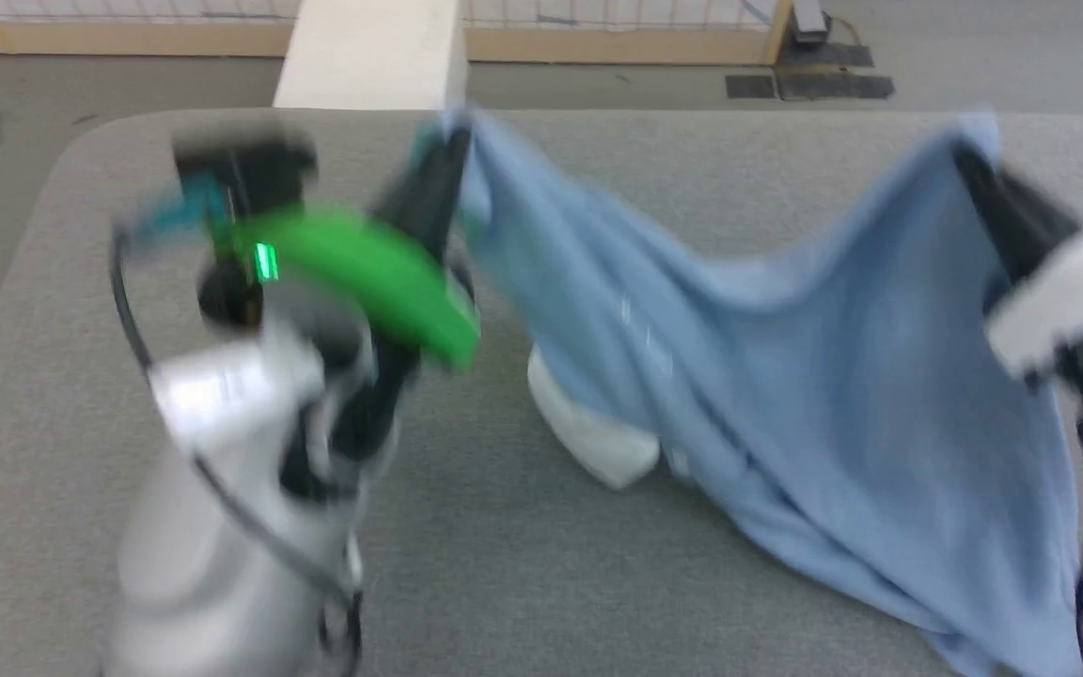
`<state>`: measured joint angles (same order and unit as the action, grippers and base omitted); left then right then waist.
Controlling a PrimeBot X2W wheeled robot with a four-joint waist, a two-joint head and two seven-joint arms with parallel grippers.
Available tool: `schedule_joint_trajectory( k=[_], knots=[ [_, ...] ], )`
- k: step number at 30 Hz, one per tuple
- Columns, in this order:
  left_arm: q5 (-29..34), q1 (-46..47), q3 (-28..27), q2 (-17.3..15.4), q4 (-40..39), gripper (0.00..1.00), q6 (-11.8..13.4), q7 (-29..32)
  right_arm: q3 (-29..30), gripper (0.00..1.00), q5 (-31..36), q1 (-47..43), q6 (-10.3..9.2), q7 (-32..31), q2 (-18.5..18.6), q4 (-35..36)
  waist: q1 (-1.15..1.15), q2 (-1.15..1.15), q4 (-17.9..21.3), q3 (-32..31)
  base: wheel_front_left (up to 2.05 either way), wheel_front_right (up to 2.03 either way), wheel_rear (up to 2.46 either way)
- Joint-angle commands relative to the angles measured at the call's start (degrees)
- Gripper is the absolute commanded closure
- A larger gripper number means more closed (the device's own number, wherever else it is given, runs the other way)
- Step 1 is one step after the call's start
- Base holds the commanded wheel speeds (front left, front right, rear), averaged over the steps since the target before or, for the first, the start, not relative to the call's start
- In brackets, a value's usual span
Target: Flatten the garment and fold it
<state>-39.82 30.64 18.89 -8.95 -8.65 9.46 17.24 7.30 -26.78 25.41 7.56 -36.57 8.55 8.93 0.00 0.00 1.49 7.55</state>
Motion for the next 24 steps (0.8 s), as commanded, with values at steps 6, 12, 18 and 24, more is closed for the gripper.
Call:
schedule_joint_trajectory(
  k=[6,12,18,24],
  knots=[
    [-0.3,20.1,-2.3,-0.8,10.0,1.00,1.1,7.7,-5.2,1.00,2.3,19.2,-0.08,1.2,1.6,-11.7,0.00,0.00,2.9,4.8,0.00,0.00,0.00],
    [4.1,36.3,-3.3,-3.6,20.3,1.00,2.7,9.1,-6.4,1.00,7.9,37.5,-0.08,4.5,1.4,-26.2,0.00,0.00,4.8,9.1,0.00,0.00,0.00],
    [8.5,51.9,-4.2,-2.6,26.9,1.00,3.0,1.0,-6.7,1.00,14.5,54.2,-0.08,12.8,0.5,-37.4,0.00,0.00,5.8,14.9,0.00,0.00,0.00],
    [8.8,60.8,-6.0,-0.3,32.9,1.00,-0.4,-11.6,-10.0,1.00,21.1,63.3,-0.08,24.6,1.4,-45.6,0.00,0.00,5.8,19.0,0.00,0.00,0.00]
  ],
)
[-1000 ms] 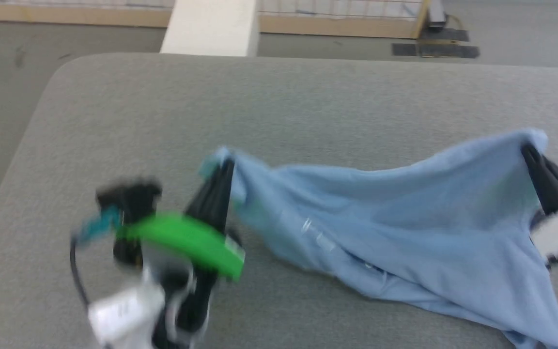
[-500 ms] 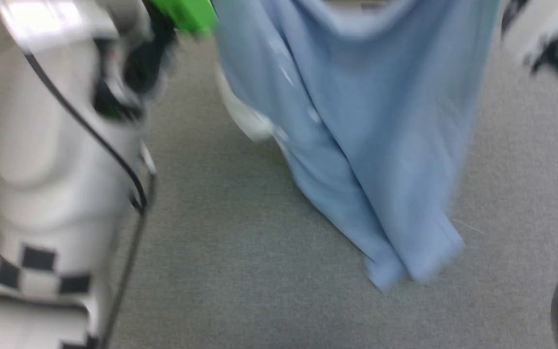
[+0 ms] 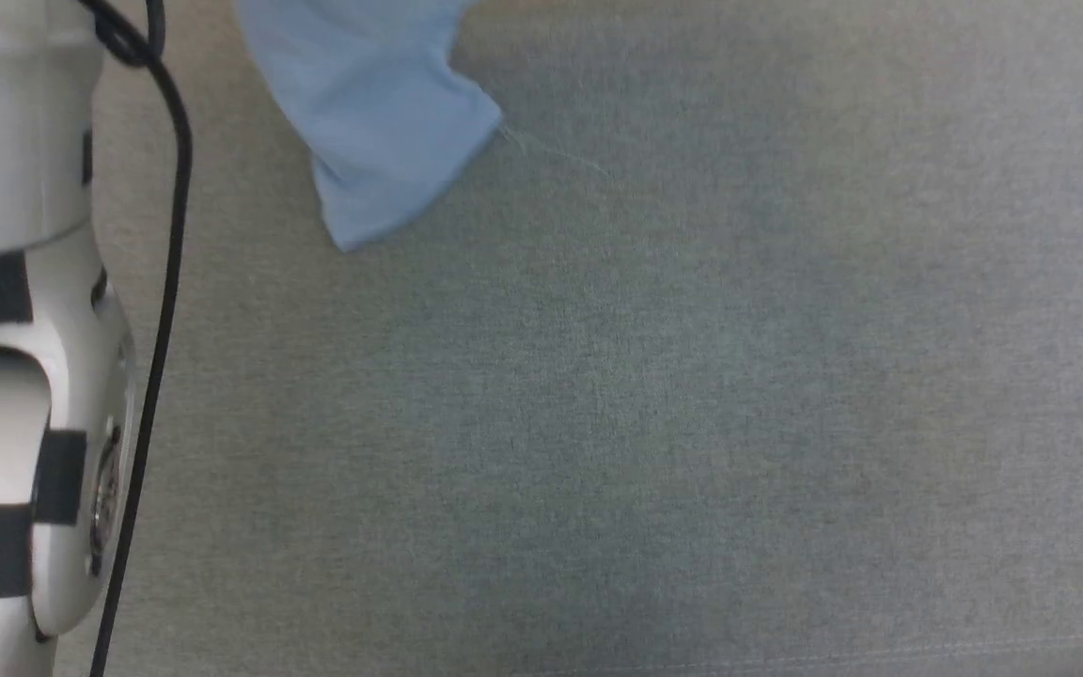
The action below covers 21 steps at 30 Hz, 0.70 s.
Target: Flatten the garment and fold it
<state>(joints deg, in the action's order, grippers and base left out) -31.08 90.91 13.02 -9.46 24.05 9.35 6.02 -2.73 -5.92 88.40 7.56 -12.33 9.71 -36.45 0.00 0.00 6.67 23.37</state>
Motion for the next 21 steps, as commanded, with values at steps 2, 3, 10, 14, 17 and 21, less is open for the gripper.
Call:
schedule_joint_trajectory(
  k=[2,3,10,14,17,21],
  knots=[
    [0.2,2.1,-0.2,0.3,2.3,1.00,-1.6,-3.5,0.0,1.00,1.4,1.9,-0.08,3.6,0.9,-2.5,0.00,0.00,0.2,4.8,0.00,0.00,0.00],
    [0.4,2.8,0.0,0.3,3.4,1.00,-2.6,-5.1,-0.1,1.00,2.3,2.5,-0.08,5.5,1.5,-3.5,0.00,0.00,-0.1,5.7,0.00,0.00,0.00],
    [0.8,5.5,1.3,0.2,6.8,1.00,-8.7,-12.8,-2.1,1.00,5.5,6.3,-0.08,15.9,7.0,-7.1,0.00,0.00,-2.4,14.9,0.00,0.00,0.00],
    [-0.4,2.8,1.9,-0.6,7.3,1.00,-12.3,-14.5,-4.7,1.00,3.1,5.1,-0.08,20.8,9.2,-9.2,0.00,0.00,-3.2,17.1,0.00,0.00,0.00],
    [-2.3,-1.1,2.5,-1.2,4.9,1.00,-14.3,-13.6,-7.9,1.00,-1.0,3.0,-0.08,23.1,11.7,-9.1,0.00,0.00,-3.9,17.4,0.00,0.00,0.00],
    [-5.3,-8.2,2.4,-2.4,-1.8,1.00,-14.9,-10.5,-11.3,1.00,-9.3,-1.9,-0.08,23.7,16.1,-5.6,0.00,0.00,-5.1,16.3,0.00,0.00,0.00]
  ],
)
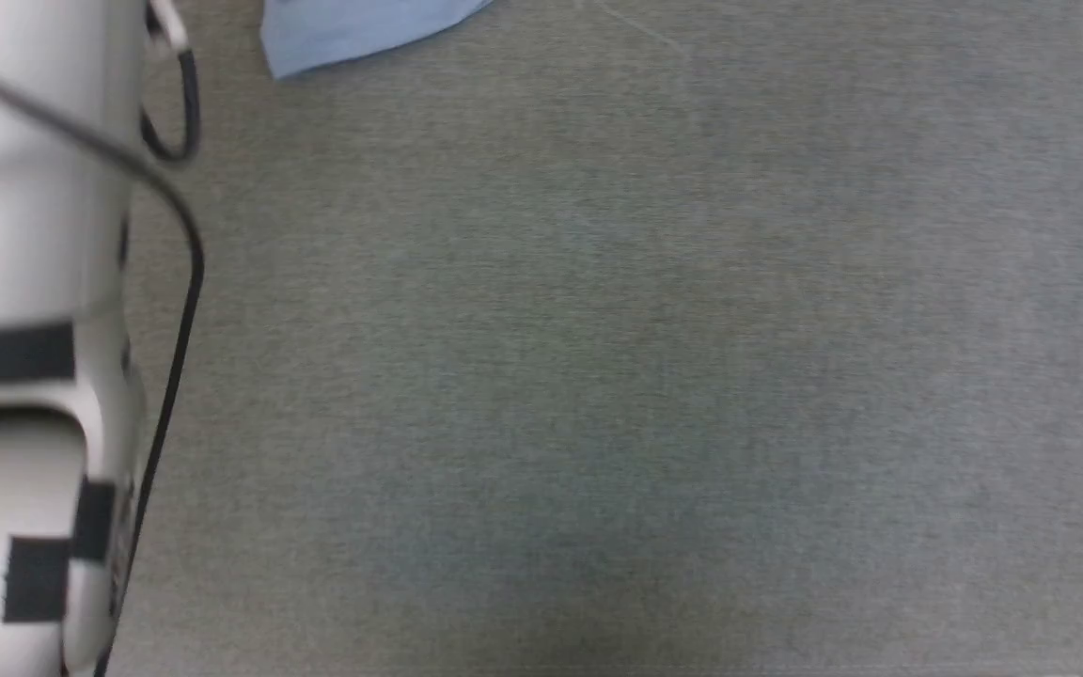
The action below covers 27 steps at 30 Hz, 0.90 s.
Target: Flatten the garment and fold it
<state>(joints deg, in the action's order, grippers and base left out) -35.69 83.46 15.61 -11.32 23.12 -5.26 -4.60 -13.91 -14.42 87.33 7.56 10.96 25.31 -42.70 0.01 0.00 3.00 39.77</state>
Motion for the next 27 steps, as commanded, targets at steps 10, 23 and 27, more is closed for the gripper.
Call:
schedule_joint_trajectory(
  k=[10,23,27],
  knots=[
    [-6.2,-35.5,-0.6,-5.2,-31.3,1.00,6.9,9.0,3.0,1.00,-18.5,-32.8,-0.08,-4.0,9.6,24.5,-0.01,0.00,-2.3,-9.8,0.00,0.00,0.00],
    [-5.7,-70.3,1.7,-5.7,-36.7,1.00,10.8,1.5,17.9,1.00,-15.6,-68.1,-0.08,-9.2,-3.4,41.5,-0.01,0.00,-3.3,-20.9,0.00,0.00,0.00],
    [-7.6,-77.5,2.8,-6.1,-35.1,1.00,10.4,1.9,20.0,1.00,-14.9,-75.8,-0.08,-11.3,-7.2,43.6,-0.01,0.00,-3.8,-24.7,0.00,0.00,0.00]
  ],
)
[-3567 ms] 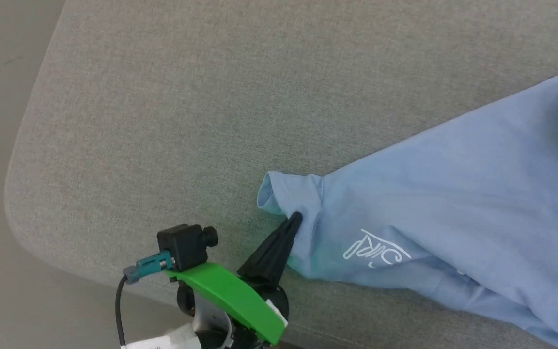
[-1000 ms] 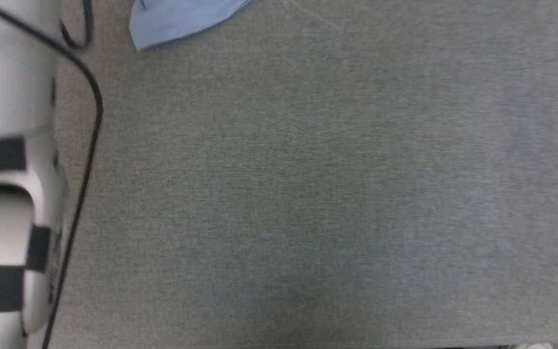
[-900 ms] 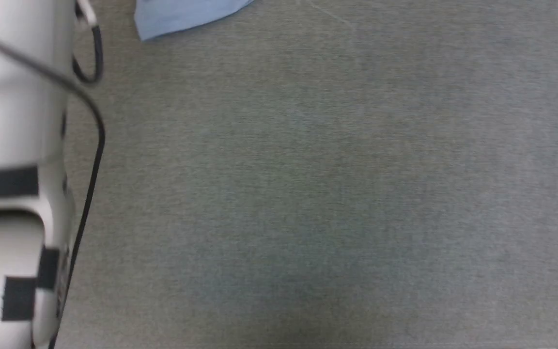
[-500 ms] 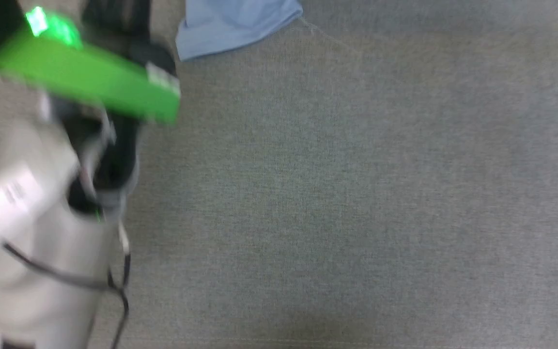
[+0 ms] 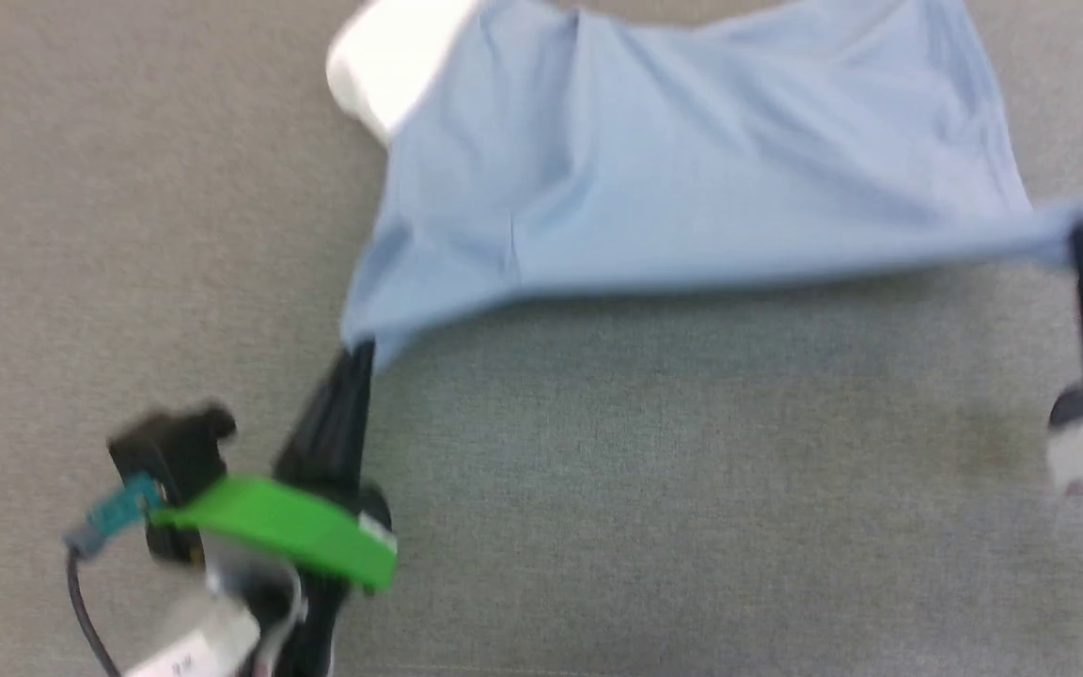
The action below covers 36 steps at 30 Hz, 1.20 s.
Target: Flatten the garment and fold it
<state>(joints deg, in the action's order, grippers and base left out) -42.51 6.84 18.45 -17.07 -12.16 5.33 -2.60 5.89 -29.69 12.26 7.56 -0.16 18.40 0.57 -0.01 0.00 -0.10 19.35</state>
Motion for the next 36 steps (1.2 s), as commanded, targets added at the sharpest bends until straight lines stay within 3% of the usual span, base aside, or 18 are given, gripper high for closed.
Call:
schedule_joint_trajectory(
  k=[1,10,15,26,29,36],
  knots=[
    [-1.6,-2.4,0.0,-0.3,0.4,1.00,-0.2,0.0,0.5,1.00,0.7,-2.3,-0.08,-0.6,-0.7,0.6,0.01,0.00,-0.8,-5.1,0.00,0.00,0.00],
    [-8.2,-15.9,0.9,-2.8,1.3,1.00,0.4,5.8,1.3,1.00,-1.7,-17.9,-0.08,-8.4,-4.4,1.6,0.01,0.00,-1.5,-12.7,0.00,0.00,0.00],
    [-12.2,-22.1,1.0,-4.2,-0.1,1.00,1.4,9.9,2.0,1.00,-3.7,-25.1,-0.08,-15.7,-5.1,2.2,0.01,0.00,-1.5,-15.5,0.00,0.00,0.00],
    [-17.8,-32.4,0.4,-6.7,-7.8,1.00,3.8,14.6,6.2,1.00,-9.5,-37.2,-0.08,-31.1,-6.2,9.4,0.01,0.00,-1.3,-17.5,0.00,0.00,0.00],
    [-15.4,-32.3,-1.4,-7.9,-10.8,1.00,4.3,12.2,10.0,1.00,-8.8,-37.5,-0.08,-30.6,-7.1,13.7,0.01,0.00,-1.5,-16.4,0.00,0.00,0.00],
    [-10.4,-23.2,-1.5,-9.3,-11.4,1.00,3.1,11.5,9.8,1.00,-5.2,-30.7,-0.08,-27.5,-4.9,14.9,0.01,0.00,-1.3,-13.2,0.00,0.00,0.00]
  ],
)
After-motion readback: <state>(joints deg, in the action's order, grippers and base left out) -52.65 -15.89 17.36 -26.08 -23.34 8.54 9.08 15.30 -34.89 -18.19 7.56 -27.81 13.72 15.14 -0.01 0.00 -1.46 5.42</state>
